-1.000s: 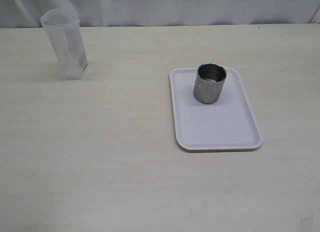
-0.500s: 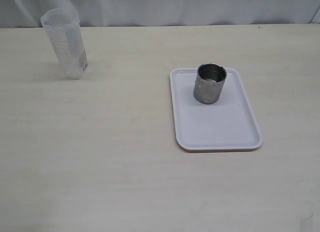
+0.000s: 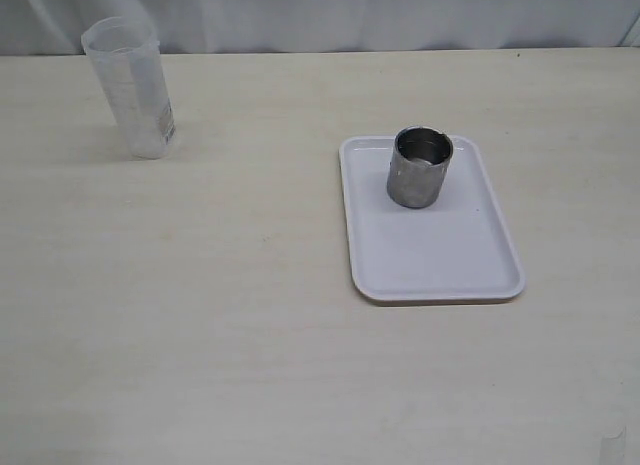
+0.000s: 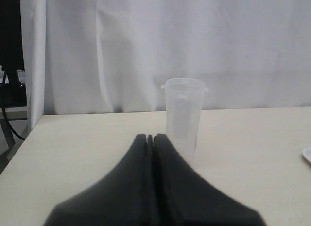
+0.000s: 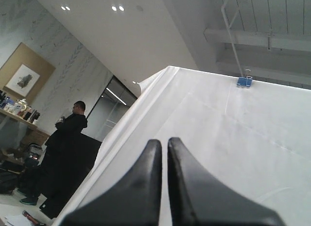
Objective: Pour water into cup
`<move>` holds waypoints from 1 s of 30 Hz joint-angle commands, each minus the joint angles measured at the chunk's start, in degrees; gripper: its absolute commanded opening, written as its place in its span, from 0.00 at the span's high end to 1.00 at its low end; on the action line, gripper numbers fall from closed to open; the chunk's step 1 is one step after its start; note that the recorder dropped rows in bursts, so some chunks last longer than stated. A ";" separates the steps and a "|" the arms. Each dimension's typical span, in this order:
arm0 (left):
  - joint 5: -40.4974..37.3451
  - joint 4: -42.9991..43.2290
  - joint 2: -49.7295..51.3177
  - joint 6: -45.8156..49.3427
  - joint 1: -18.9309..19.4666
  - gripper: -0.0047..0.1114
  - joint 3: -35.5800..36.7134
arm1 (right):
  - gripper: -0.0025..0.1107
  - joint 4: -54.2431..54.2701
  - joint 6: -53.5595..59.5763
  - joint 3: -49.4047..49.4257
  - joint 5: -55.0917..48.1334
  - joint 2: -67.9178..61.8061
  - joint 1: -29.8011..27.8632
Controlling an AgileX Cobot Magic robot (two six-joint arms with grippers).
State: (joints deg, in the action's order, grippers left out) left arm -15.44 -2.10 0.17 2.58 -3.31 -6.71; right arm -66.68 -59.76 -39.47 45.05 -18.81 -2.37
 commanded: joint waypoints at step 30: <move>-2.47 3.55 -0.17 0.59 0.24 0.96 6.71 | 0.94 0.32 0.01 0.24 -0.19 0.27 -0.13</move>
State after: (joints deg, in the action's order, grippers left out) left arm -17.98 -0.37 0.17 2.68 -3.31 -0.20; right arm -66.68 -59.76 -39.47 45.05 -18.81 -2.37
